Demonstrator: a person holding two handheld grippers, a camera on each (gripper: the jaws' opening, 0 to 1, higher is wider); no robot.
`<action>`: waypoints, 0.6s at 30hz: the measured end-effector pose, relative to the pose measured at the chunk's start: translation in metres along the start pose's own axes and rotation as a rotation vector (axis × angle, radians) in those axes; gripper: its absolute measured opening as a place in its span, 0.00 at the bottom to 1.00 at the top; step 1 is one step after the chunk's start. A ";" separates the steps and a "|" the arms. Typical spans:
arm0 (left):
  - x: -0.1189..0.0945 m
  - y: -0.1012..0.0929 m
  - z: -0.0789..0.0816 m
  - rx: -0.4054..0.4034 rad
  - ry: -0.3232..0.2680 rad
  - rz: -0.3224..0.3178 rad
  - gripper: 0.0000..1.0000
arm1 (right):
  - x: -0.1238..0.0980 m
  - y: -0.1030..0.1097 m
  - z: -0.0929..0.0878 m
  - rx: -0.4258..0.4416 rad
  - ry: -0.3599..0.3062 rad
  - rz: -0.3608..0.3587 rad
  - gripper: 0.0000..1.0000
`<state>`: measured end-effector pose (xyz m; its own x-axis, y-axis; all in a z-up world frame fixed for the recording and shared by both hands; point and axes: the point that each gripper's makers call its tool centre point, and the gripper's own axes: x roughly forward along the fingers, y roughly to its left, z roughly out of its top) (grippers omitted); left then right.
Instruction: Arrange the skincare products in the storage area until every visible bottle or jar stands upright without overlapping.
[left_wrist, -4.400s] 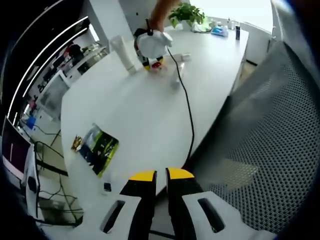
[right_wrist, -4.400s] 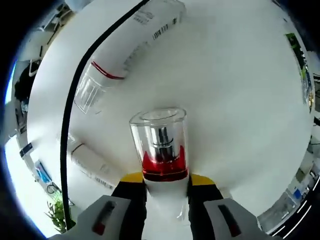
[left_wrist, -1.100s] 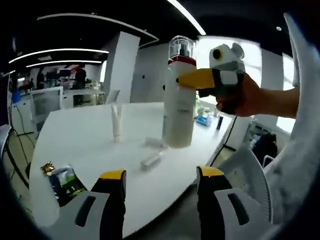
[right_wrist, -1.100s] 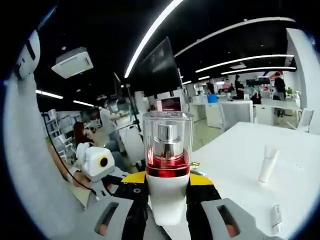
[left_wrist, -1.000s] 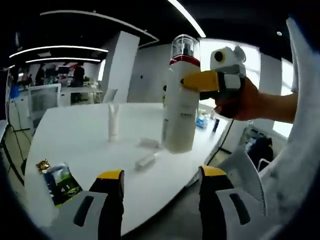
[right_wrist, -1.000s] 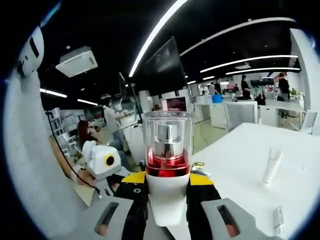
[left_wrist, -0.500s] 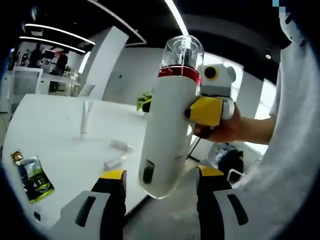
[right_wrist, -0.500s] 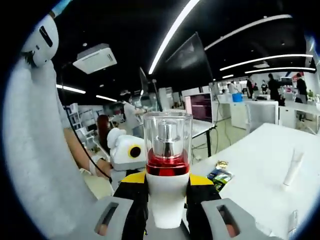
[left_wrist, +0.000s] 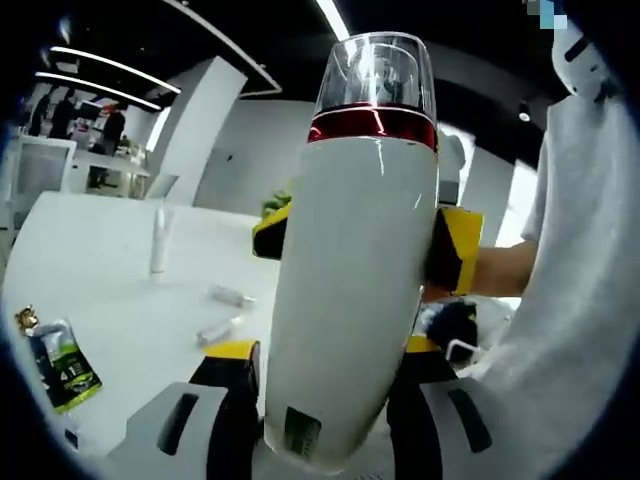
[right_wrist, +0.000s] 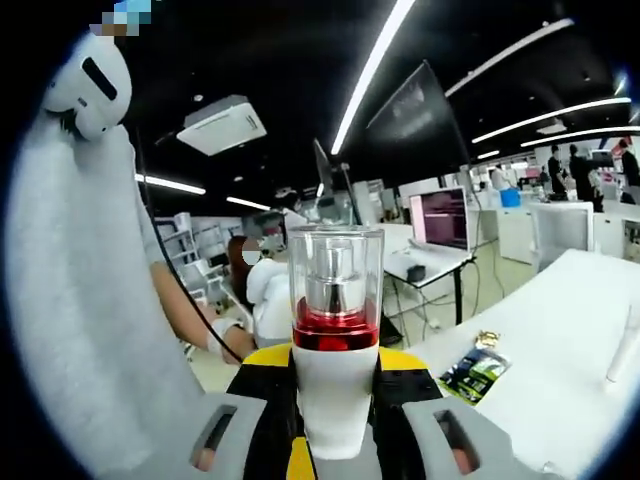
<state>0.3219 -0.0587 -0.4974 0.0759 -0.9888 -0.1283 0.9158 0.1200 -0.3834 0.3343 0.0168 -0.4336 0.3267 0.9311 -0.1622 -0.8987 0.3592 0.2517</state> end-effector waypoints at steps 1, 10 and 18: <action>0.000 -0.001 -0.001 0.000 0.003 -0.006 0.44 | 0.001 0.001 0.001 0.003 -0.004 0.008 0.22; 0.001 -0.011 -0.010 0.072 0.053 -0.049 0.40 | 0.005 0.008 0.000 0.039 -0.045 0.048 0.22; -0.001 -0.013 -0.019 0.076 0.104 -0.063 0.40 | 0.003 0.007 -0.005 0.078 -0.071 0.035 0.22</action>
<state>0.3024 -0.0578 -0.5094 -0.0202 -0.9793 -0.2015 0.9449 0.0472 -0.3241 0.3274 0.0217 -0.4372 0.3177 0.9444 -0.0841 -0.8854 0.3273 0.3302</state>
